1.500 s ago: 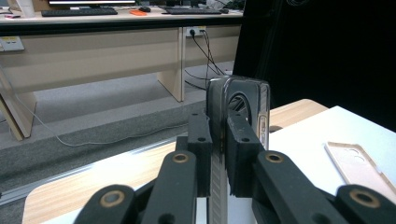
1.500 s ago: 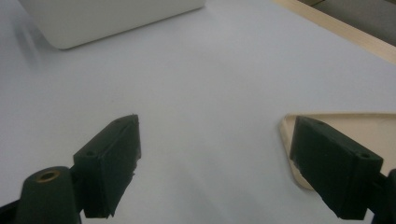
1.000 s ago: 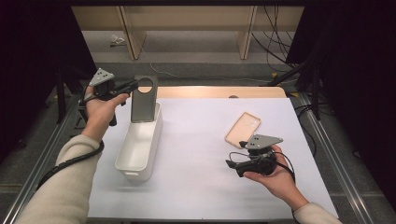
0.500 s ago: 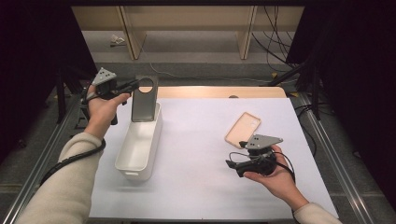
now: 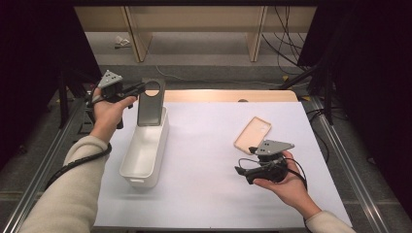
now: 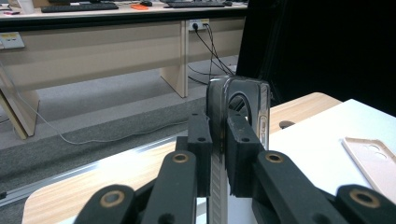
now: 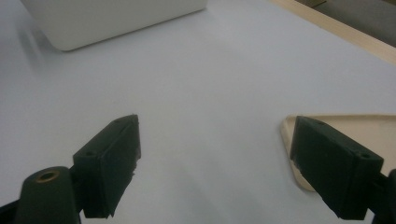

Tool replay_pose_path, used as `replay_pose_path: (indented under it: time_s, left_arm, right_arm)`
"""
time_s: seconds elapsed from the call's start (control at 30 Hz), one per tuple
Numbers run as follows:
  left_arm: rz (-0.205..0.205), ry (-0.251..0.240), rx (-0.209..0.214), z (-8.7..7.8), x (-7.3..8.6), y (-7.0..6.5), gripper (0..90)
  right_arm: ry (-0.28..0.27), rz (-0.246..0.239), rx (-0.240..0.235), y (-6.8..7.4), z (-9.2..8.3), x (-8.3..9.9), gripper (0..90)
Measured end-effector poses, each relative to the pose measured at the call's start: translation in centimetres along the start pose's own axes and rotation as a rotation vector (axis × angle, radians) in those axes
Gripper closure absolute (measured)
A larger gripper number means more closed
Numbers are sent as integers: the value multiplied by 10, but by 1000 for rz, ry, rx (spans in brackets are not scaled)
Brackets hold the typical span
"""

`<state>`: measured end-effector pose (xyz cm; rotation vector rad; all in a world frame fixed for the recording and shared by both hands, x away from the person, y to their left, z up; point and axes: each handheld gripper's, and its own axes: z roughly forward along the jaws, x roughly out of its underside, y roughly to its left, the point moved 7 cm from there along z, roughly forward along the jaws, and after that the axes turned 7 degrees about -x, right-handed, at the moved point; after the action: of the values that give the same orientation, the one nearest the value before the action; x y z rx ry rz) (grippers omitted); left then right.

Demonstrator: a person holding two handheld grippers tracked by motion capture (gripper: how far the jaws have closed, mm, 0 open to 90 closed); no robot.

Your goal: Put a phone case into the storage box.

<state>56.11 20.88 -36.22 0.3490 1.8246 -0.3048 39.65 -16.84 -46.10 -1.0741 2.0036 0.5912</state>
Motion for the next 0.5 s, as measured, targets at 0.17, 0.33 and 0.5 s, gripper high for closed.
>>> replay_pose_path:
  time_s: [0.17,0.33,0.5]
  left_arm:
    - [16,9,-5,3,2,0,817]
    - [13,14,-4,6,4,0,817]
    - [7,16,-3,8,7,0,817]
  right_arm:
    - [0,0,-1,0,0,0,170]
    - [0,-1,-1,0,0,0,170]
    - [1,-2,-4,0,0,0,170]
